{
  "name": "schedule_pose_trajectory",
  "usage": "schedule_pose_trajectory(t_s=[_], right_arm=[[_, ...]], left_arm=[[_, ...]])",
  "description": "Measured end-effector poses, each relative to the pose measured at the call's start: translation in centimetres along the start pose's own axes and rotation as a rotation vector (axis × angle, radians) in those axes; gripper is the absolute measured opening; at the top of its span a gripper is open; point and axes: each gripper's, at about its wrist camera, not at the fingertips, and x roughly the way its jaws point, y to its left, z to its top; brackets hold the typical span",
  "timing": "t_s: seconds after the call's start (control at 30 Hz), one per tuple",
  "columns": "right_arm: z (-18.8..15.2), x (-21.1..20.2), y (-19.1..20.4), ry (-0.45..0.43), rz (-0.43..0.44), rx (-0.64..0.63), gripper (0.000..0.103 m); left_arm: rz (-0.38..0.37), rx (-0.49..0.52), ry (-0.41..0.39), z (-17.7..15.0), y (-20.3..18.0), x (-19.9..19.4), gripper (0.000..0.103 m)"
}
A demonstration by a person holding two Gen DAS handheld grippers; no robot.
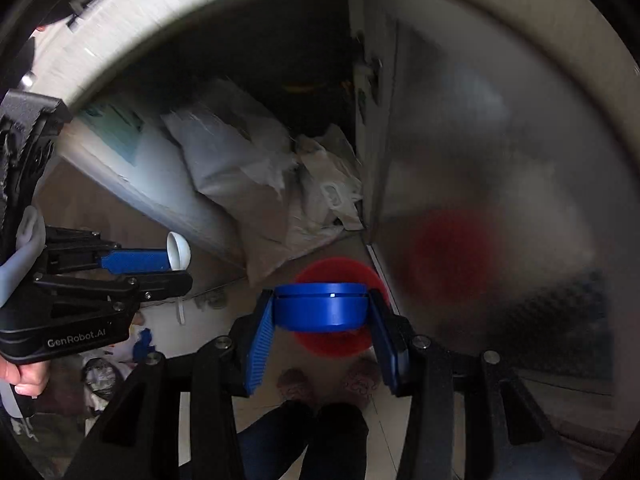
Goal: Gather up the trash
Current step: 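Carry the spoon and blue lid down over the red trash bin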
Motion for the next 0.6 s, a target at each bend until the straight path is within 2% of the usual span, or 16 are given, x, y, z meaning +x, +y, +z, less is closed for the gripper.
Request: schedule_pose_trajectory(t_s=[0.2,0.33,0.47,0.53,0.57,0.6], right_arm=[[-2.8,9.5,-2.2,-0.005,-0.035,0.051,0.043],[-4.2,15.0,-3.9,0.019,-0.06,0.088,0.043],[-5.3,19.1,-5.3,0.052,-0.103,0.141,0.043],[-5.8,20.1,-5.7,0.061,-0.11,0.162,0.043],[-5.9,20.6,-5.9,0.07,-0.111,0.168,0.043],[-6.1,21.1,-6.0,0.079,-0.109,0.175,0.043]], left_arm=[[-0.086,0.013,0.049,-0.3,1.8,11.6,0.026],[-0.097,0.052,0.077,0.1,2.0,18.0,0.026],[-0.089,0.133,0.097,0.0,1.5,22.1,0.026],[-0.102,0.142,0.094,-0.1,1.4,23.4,0.032],[-0.112,0.142,0.096,-0.1,1.4,23.7,0.043],[-0.114,0.141,0.098,0.0,1.4,23.9,0.06]])
